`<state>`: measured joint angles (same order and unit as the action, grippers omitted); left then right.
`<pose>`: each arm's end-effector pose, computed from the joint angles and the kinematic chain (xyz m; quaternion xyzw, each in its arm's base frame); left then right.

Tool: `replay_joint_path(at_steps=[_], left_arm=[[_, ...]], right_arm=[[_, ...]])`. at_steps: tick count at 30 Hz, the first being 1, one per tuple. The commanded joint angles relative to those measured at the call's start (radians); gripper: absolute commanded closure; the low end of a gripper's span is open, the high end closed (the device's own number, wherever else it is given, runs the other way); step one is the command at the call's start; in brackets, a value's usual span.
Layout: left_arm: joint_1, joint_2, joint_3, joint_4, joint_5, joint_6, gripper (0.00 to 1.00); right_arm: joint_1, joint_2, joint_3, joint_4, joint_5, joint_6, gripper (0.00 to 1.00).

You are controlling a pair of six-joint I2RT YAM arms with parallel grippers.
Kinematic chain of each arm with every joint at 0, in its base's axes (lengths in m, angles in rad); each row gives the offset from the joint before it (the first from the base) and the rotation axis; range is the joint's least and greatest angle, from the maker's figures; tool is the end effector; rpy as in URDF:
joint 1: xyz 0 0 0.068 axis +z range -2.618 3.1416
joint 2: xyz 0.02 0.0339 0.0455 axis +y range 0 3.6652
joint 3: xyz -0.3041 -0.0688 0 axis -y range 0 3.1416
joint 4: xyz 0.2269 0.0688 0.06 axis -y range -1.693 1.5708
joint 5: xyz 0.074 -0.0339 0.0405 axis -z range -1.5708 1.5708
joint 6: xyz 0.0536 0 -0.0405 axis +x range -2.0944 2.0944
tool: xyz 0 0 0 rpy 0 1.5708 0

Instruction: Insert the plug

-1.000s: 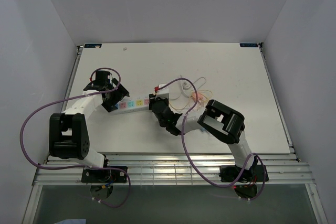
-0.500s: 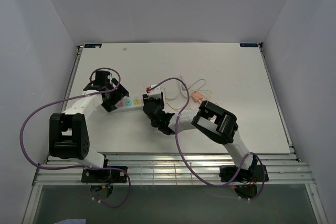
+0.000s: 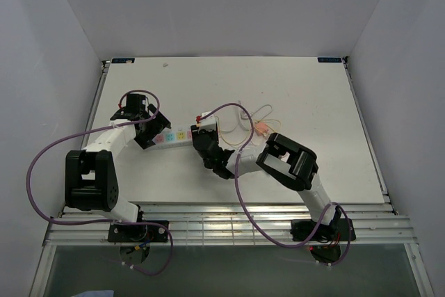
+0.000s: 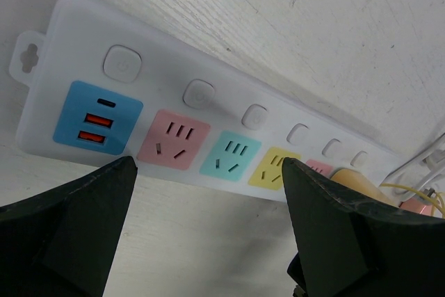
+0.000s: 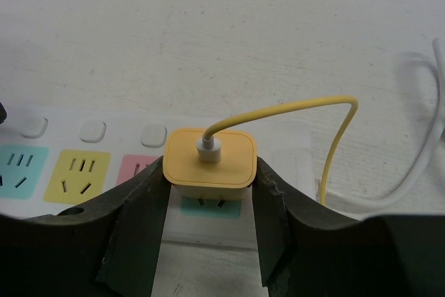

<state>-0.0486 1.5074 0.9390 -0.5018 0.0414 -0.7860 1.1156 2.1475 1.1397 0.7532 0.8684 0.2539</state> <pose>0.2850 -0.0161 0.2335 -0.3443 0.9054 -0.1187 0.2183 0.2402 0.3977 0.1812 -0.0660 0.7596 0.0931 0.6403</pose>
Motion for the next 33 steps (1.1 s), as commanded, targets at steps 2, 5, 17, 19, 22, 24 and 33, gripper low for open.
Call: replay_joint_path(at_steps=[2, 5, 17, 19, 22, 24, 33], left_arm=[[0.0, -0.044, 0.02, -0.009, 0.005, -0.001, 0.02], [0.0, -0.05, 0.03, -0.015, 0.005, -0.002, 0.02], [0.0, -0.075, 0.08, -0.037, 0.017, -0.007, 0.02], [0.0, -0.073, 0.084, -0.038, 0.017, -0.01, 0.02], [0.0, -0.069, 0.083, -0.038, 0.025, -0.007, 0.02], [0.0, -0.073, 0.081, -0.04, 0.028, -0.007, 0.02], [0.0, -0.064, 0.075, -0.037, 0.037, -0.01, 0.02]], right_arm=[[0.023, 0.091, -0.115, -0.446, -0.126, 0.03, 0.82], [0.023, 0.063, -0.101, -0.459, -0.106, 0.019, 0.77], [0.023, -0.028, -0.052, -0.561, -0.048, 0.087, 0.56], [0.023, -0.038, -0.035, -0.583, -0.029, 0.105, 0.49], [0.024, -0.052, -0.014, -0.613, 0.001, 0.119, 0.39], [0.024, -0.061, -0.006, -0.624, 0.006, 0.128, 0.36], [0.026, -0.11, 0.071, -0.677, 0.037, 0.157, 0.21]])
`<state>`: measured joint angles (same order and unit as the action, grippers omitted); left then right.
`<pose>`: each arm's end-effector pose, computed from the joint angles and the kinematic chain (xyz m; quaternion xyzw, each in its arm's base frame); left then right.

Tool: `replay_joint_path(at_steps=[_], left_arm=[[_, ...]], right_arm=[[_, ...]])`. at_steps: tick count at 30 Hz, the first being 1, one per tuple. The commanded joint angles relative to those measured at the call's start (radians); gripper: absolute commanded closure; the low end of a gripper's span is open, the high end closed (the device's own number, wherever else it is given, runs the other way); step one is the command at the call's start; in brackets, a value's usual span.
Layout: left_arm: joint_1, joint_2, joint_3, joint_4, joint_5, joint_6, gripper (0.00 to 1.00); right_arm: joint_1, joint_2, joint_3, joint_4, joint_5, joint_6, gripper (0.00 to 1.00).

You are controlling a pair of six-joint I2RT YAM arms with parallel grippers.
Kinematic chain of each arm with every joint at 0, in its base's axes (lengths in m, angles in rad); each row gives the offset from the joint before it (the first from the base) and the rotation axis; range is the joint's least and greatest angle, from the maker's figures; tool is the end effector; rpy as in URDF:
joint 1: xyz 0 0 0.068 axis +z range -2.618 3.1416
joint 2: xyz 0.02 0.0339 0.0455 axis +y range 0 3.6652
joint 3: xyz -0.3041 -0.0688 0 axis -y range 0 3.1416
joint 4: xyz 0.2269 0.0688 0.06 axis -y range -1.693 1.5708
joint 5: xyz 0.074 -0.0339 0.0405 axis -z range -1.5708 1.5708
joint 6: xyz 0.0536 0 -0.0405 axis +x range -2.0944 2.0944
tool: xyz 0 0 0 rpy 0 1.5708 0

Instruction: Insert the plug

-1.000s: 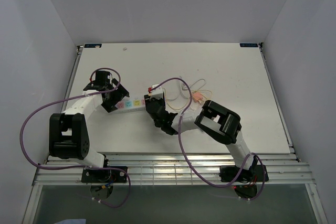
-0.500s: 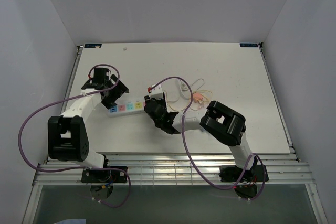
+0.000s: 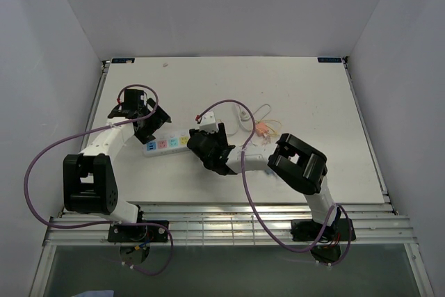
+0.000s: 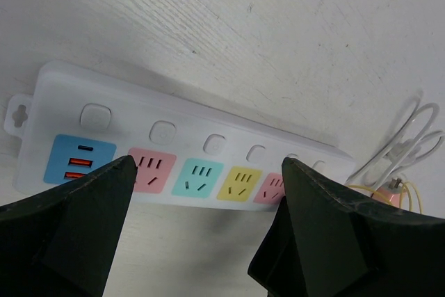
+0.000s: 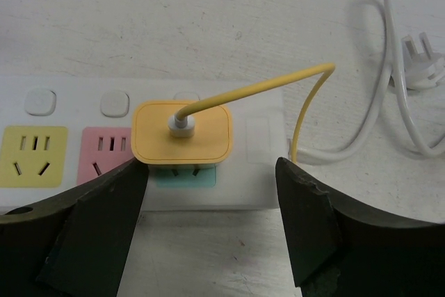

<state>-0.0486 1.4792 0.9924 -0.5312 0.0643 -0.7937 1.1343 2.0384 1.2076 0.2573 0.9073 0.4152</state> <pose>0.2872 -0.0174 0.2547 -0.3418 0.8988 -0.1397 0.2363 0.2261 0.3848 0.1998 -0.0816 0.8127 0.0257 0.5764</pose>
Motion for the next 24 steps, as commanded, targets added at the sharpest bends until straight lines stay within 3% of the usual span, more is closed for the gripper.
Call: replay_joint_path(at_steps=[1, 6, 9, 12, 20, 24], left_arm=[[0.0, -0.037, 0.023, -0.009, 0.015, -0.001, 0.02], [0.0, -0.054, 0.046, -0.029, 0.023, 0.005, 0.02], [0.0, -0.077, 0.06, -0.046, 0.025, 0.005, 0.02], [0.0, -0.115, 0.063, -0.059, 0.031, 0.005, 0.02], [0.0, -0.227, 0.103, -0.147, 0.032, 0.033, 0.02], [0.0, -0.321, 0.085, -0.179, 0.037, 0.057, 0.02]], right_arm=[[0.007, -0.015, 0.004, -0.182, -0.004, -0.006, 0.2], [0.012, -0.093, -0.031, -0.168, -0.028, -0.001, 0.16], [0.016, -0.197, -0.083, -0.126, -0.073, -0.006, 0.02], [0.022, -0.282, -0.137, -0.084, -0.114, -0.027, 0.1], [0.042, -0.507, -0.281, -0.038, -0.195, -0.064, 0.1], [0.042, -0.714, -0.407, -0.096, -0.241, -0.049, 0.1]])
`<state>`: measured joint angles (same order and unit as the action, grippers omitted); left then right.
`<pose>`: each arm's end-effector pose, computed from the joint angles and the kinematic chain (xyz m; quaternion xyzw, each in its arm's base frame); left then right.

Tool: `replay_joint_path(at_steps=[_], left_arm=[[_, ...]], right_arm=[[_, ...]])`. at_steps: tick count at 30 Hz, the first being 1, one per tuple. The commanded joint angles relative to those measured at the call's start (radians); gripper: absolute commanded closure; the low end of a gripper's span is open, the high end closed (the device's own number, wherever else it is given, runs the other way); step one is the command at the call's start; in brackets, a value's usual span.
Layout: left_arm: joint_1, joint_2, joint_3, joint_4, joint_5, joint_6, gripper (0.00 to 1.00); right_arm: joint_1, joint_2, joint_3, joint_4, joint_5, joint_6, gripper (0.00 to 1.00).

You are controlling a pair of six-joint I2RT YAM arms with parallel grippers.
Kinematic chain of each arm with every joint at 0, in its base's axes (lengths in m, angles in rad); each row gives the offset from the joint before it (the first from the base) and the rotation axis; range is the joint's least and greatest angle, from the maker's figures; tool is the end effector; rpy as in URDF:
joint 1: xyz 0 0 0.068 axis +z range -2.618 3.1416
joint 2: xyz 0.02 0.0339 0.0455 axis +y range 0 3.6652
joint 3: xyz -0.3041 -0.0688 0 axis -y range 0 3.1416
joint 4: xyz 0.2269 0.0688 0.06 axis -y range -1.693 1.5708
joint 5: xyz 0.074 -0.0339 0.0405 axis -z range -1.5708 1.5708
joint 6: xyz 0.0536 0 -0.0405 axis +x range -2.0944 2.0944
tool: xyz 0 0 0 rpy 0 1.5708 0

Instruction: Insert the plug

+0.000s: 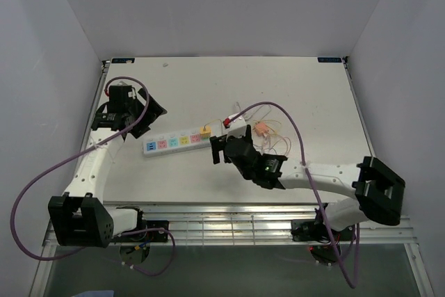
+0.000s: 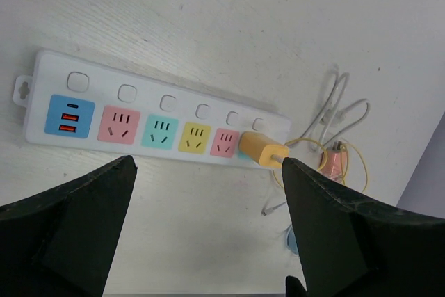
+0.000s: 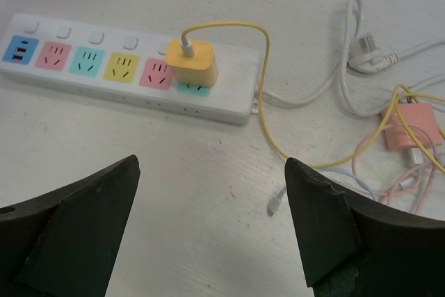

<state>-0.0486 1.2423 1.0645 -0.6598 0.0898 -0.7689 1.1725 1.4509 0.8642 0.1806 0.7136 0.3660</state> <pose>0.2406 -0.0165 0.3256 -0.3136 0.8784 -0.1808 0.3119 0.1530 0.2731 0.2945 -0.1304 0.7952 0.1489 0.5732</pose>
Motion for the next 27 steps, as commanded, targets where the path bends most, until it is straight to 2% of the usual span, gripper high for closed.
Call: replay_joint_path(at_steps=[1, 6, 9, 12, 14, 21, 27], left_arm=[[0.0, -0.102, 0.0, -0.052, 0.019, 0.036, 0.02], [0.0, -0.202, -0.135, -0.023, 0.085, 0.028, 0.02], [0.0, -0.23, -0.175, -0.009, 0.105, 0.034, 0.02], [-0.004, -0.218, -0.192, -0.004, 0.117, 0.036, 0.02], [-0.005, -0.202, -0.196, 0.002, 0.128, 0.034, 0.02], [-0.025, -0.196, -0.21, 0.038, 0.146, 0.031, 0.02], [-0.069, -0.178, -0.216, 0.052, 0.145, 0.03, 0.02]], right_arm=[[0.004, -0.168, -0.091, -0.05, -0.063, 0.013, 0.1], [0.004, -0.467, -0.287, -0.355, -0.121, 0.311, 0.1], [0.004, -0.636, -0.414, -0.415, -0.167, 0.414, 0.1], [0.004, -0.736, -0.496, -0.453, -0.169, 0.5, 0.1], [0.004, -0.739, -0.514, -0.47, -0.14, 0.536, 0.1], [-0.014, -0.583, -0.488, -0.606, -0.066, 0.763, 0.1], [-0.12, -0.639, -0.553, -0.602, -0.028, 0.858, 0.1]])
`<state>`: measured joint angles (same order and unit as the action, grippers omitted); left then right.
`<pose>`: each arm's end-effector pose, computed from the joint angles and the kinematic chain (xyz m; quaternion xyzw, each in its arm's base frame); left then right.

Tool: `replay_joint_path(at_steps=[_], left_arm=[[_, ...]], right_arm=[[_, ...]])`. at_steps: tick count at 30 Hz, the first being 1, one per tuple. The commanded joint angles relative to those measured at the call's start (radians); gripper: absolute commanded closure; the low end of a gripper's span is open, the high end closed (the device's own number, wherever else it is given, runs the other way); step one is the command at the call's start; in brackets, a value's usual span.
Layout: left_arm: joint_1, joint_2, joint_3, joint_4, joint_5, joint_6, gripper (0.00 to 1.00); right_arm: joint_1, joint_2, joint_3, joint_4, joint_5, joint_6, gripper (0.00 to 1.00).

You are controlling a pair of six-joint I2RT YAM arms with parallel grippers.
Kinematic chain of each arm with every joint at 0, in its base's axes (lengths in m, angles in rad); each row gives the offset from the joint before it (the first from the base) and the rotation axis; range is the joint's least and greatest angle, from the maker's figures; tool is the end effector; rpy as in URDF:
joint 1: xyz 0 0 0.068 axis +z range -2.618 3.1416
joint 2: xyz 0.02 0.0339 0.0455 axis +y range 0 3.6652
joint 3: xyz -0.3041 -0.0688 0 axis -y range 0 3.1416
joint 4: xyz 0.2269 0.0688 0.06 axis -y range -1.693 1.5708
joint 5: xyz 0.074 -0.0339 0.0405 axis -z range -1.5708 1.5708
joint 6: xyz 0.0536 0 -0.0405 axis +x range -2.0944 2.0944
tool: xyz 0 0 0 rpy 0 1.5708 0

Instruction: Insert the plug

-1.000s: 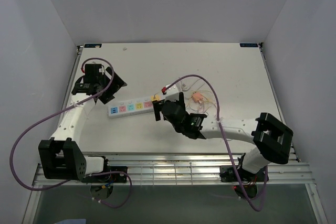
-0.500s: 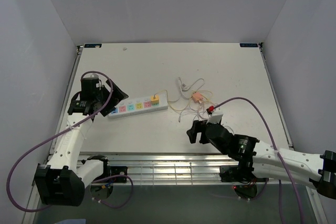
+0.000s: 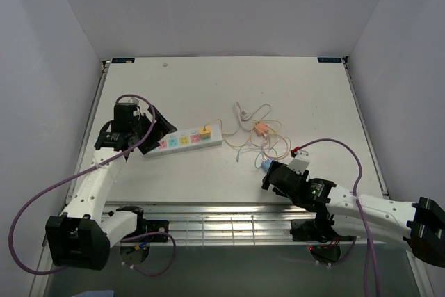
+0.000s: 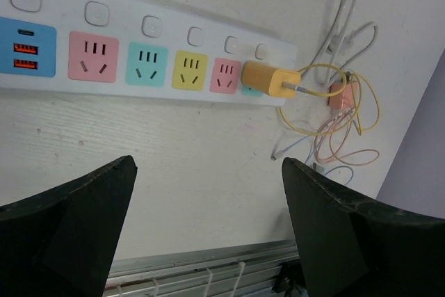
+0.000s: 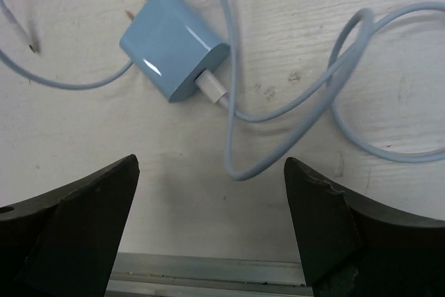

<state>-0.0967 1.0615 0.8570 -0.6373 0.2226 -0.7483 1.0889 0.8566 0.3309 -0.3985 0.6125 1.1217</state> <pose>0.1882 -0.0301 0.2975 -0.2597 0.8924 -0.2399 0.2806 0.0821 0.0904 0.1873 0.1106 0.9024 0.1424 0.3914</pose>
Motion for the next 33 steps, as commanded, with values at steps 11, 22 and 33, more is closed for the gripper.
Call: replay_joint_path(at_steps=[11, 22, 33], left_arm=[[-0.11, 0.028, 0.002, 0.028, -0.049, -0.011, 0.02], [-0.155, 0.037, 0.01, 0.03, -0.055, -0.019, 0.02], [-0.21, 0.023, -0.01, 0.077, 0.104, 0.082, 0.02]], right_arm=[[-0.204, -0.124, -0.084, 0.136, 0.081, 0.0, 0.24], [-0.258, 0.033, -0.089, 0.323, 0.116, -0.051, 0.78], [-0.258, -0.039, 0.124, 0.265, 0.127, -0.449, 0.92]])
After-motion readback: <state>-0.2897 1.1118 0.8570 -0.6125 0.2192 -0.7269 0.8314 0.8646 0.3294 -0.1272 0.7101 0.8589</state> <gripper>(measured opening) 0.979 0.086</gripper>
